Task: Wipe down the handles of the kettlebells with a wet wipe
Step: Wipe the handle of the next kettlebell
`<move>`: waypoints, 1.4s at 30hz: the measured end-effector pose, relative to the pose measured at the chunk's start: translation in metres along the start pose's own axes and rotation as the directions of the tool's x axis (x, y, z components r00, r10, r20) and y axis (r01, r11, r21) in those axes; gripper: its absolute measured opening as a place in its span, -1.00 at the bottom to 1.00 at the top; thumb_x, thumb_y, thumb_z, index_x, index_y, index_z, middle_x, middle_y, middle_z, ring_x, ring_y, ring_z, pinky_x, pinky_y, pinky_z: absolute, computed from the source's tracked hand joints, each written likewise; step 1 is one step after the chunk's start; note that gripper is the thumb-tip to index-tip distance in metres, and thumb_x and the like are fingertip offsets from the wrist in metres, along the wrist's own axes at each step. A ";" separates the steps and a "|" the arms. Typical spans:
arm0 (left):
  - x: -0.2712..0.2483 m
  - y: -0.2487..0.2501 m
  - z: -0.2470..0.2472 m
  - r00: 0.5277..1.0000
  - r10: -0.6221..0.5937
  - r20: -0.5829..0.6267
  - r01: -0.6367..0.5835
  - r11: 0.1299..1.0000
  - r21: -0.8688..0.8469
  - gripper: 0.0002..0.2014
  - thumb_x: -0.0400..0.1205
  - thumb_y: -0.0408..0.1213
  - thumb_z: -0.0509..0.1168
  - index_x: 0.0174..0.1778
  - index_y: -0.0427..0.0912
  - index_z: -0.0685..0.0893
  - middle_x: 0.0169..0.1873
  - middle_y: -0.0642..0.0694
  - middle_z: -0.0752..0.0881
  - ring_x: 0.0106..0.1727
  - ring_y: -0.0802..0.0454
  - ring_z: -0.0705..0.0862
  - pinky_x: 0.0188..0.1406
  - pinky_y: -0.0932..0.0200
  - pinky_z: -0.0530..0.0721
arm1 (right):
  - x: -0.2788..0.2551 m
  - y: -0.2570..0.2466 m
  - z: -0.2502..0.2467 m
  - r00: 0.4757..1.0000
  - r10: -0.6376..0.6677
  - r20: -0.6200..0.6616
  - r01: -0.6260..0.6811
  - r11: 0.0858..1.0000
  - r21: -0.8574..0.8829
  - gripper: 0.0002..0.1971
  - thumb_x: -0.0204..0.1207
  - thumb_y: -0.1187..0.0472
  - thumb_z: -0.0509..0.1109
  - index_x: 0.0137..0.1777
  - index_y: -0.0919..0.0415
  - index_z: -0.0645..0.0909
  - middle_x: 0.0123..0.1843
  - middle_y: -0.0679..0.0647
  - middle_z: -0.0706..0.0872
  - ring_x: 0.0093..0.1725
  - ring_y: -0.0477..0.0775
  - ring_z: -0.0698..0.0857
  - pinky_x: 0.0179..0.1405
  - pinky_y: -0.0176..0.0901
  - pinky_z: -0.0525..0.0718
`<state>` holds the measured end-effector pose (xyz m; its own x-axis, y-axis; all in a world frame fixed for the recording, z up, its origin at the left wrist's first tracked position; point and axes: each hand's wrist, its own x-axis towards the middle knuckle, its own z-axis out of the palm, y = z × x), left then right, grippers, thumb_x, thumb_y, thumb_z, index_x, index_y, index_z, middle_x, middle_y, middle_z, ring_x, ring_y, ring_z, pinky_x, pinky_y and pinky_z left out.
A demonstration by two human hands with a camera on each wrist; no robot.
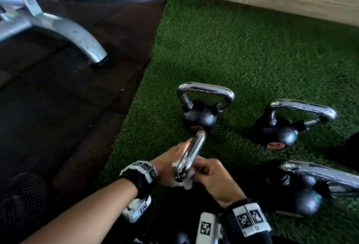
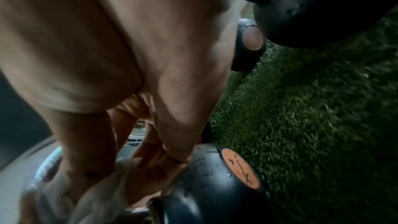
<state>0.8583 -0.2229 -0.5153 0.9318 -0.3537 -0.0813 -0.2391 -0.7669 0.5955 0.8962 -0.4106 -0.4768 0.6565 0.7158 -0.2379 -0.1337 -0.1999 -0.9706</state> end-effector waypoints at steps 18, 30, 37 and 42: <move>0.000 0.008 -0.007 0.996 -0.066 -0.060 0.061 0.994 -0.091 0.08 0.35 -0.24 0.71 0.69 -0.43 0.24 0.69 -0.28 0.23 0.73 -0.21 0.24 0.75 -0.05 0.21 | 0.025 0.009 0.005 0.835 0.078 -0.544 0.041 0.978 0.203 -0.68 0.20 0.54 0.66 -0.40 0.08 0.73 -0.36 0.13 0.83 -0.36 -0.05 0.78 -0.35 -0.26 0.72; -0.005 0.009 -0.005 0.998 -0.055 -0.034 0.054 0.998 -0.011 0.18 0.40 -0.12 0.70 0.72 -0.47 0.08 0.73 -0.35 0.13 0.76 -0.32 0.17 0.75 -0.16 0.19 | 0.036 -0.007 -0.003 0.675 -0.126 -0.727 -0.075 0.968 -0.238 -0.83 0.25 0.22 0.64 -0.38 0.00 0.69 -0.39 -0.23 0.76 -0.36 -0.21 0.70 -0.36 -0.36 0.63; -0.004 0.005 0.004 0.998 -0.056 -0.029 0.057 0.998 0.038 0.10 0.42 -0.12 0.67 0.69 -0.53 0.16 0.67 -0.47 0.24 0.72 -0.42 0.20 0.80 0.00 -0.02 | 0.045 -0.003 0.004 0.642 -0.122 -0.757 -0.129 0.956 -0.264 -0.84 0.31 0.32 0.58 -0.35 0.09 0.68 -0.46 -0.13 0.72 -0.40 -0.25 0.68 -0.39 -0.53 0.49; 0.000 0.008 -0.002 0.998 -0.059 0.001 0.058 0.995 0.078 0.14 0.46 0.02 0.62 0.76 -0.36 0.08 0.72 -0.27 0.21 0.75 -0.22 0.19 0.79 0.14 0.03 | 0.042 -0.001 0.009 0.672 -0.145 -0.726 -0.146 0.935 -0.322 -0.86 0.35 0.24 0.64 -0.30 0.18 0.71 -0.43 -0.07 0.73 -0.39 -0.04 0.69 -0.38 -0.57 0.50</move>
<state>0.8565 -0.2280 -0.5085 0.9440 -0.3085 -0.1168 -0.2048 -0.8256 0.5259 0.9173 -0.3746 -0.4864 0.9997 0.0247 0.0063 0.0180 -0.5071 -0.8617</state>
